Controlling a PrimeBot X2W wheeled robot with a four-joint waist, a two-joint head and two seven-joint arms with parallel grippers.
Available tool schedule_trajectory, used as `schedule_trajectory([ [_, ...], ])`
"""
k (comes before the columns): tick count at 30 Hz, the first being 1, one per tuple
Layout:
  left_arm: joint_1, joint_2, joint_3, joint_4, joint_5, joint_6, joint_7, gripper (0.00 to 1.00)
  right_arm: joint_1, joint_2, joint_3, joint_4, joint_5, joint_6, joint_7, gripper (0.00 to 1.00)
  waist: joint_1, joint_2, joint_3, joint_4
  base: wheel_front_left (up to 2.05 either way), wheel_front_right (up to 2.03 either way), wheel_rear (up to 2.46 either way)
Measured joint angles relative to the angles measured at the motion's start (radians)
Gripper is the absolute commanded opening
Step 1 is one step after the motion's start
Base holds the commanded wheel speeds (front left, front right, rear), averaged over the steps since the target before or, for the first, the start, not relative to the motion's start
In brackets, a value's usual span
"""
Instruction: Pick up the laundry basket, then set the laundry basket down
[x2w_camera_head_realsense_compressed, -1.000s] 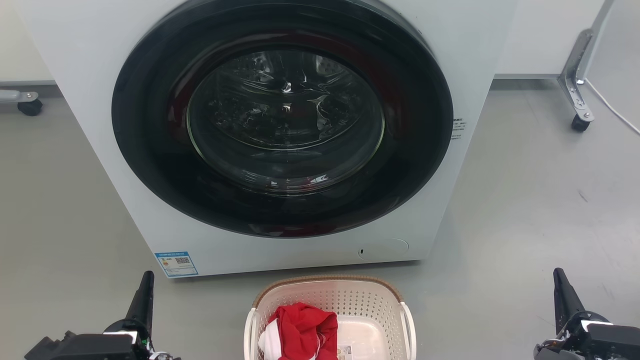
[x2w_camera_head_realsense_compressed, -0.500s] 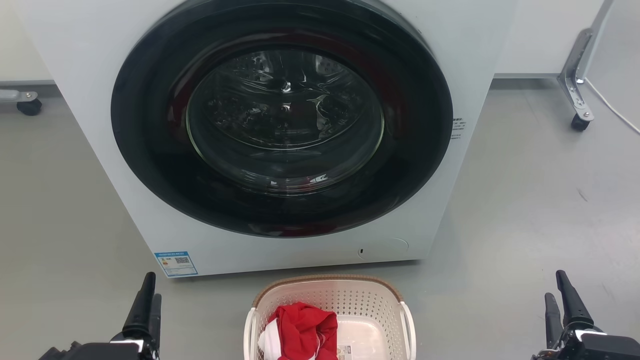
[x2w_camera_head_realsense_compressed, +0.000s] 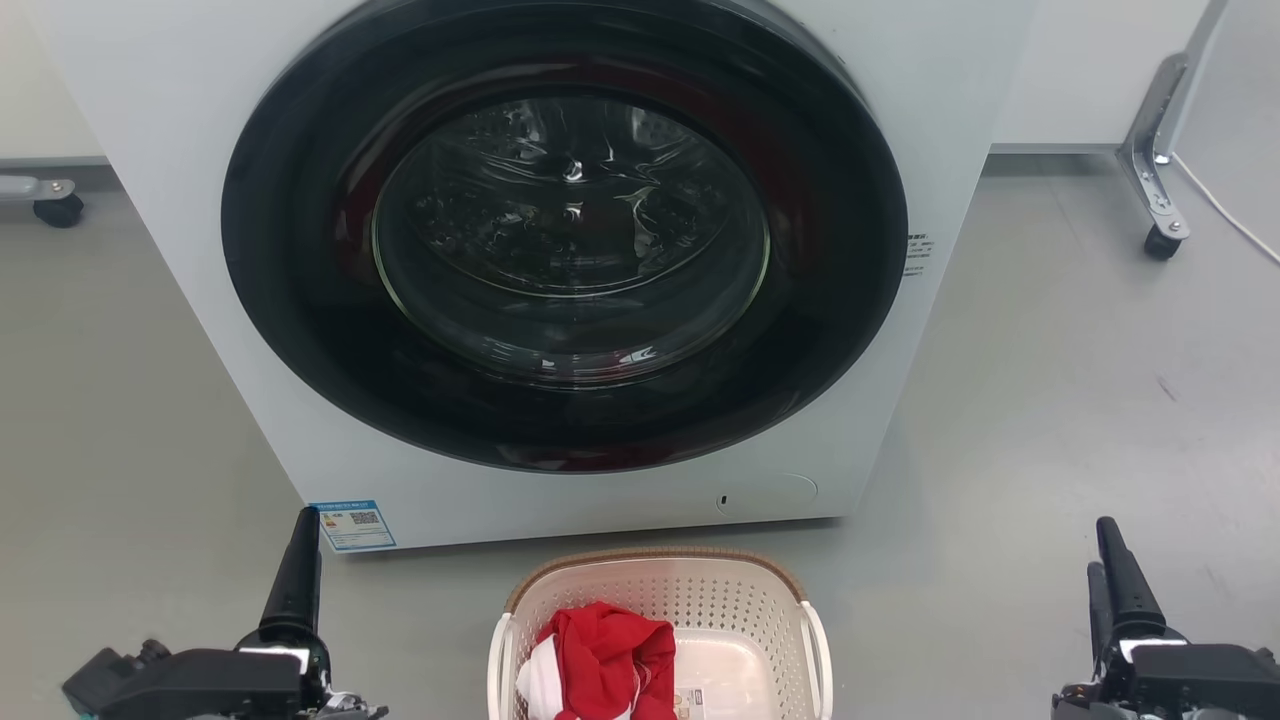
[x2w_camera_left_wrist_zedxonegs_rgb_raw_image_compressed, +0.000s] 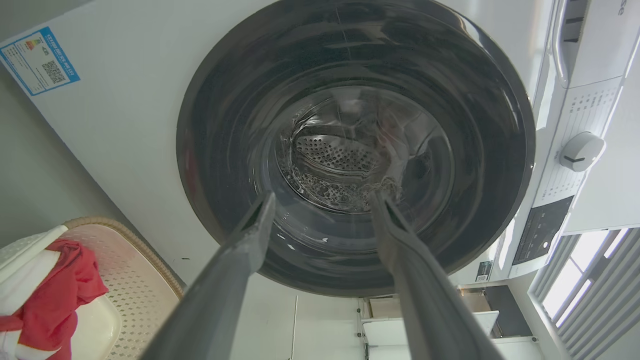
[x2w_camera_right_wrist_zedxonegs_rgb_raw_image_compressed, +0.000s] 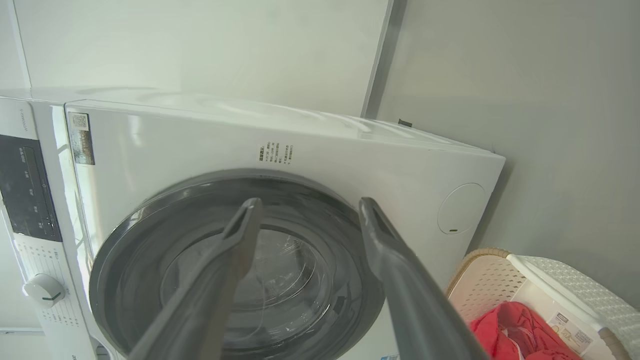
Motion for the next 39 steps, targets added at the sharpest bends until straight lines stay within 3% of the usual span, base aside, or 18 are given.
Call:
schedule_trajectory([
  [13,-0.041,0.041,-0.076,-0.010,0.215,0.003,-0.053,1.00,-0.040,-0.043,0.075,0.004,-0.208,-0.004,-0.047,1.00,0.0000,0.0000,0.002,0.003,0.00,0.00,0.00],
  [39,-0.098,0.110,-0.238,-0.032,0.672,0.080,-0.146,1.00,-0.079,-0.119,0.220,0.010,-0.658,-0.083,-0.142,1.00,0.0000,0.0001,-0.003,0.003,0.00,0.00,0.00],
])
